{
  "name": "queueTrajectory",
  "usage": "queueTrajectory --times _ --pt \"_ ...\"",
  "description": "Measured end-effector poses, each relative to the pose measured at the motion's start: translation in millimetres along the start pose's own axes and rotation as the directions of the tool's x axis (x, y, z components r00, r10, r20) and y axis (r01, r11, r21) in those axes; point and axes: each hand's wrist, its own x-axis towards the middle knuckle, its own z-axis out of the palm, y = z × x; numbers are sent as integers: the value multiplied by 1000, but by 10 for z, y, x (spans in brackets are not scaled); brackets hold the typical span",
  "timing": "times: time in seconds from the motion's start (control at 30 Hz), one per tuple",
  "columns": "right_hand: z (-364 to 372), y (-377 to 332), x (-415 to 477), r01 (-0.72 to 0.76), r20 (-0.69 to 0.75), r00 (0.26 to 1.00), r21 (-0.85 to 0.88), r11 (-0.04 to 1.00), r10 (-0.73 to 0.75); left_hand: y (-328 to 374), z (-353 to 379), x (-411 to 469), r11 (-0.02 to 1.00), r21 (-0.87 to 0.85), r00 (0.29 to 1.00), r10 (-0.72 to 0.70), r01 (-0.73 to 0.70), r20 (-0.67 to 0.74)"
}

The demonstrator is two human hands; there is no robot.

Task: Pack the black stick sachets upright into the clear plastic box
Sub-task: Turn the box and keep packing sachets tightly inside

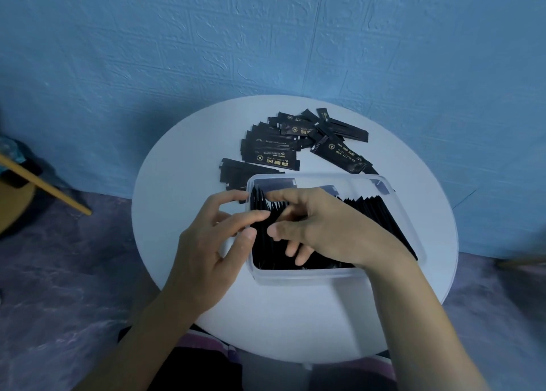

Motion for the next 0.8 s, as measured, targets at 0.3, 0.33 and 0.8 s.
queueTrajectory --times 0.3,0.33,0.8 --pt "-80 -39 86 -23 51 998 -36 999 25 10 -13 -13 1000 -24 997 -12 14 80" --pt "-135 -57 120 -23 63 998 -40 999 25 12 -15 -11 1000 -23 997 -17 19 81" --pt "-650 -244 1390 99 125 992 -582 807 -32 22 -11 -12 999 -13 998 -28 29 55"
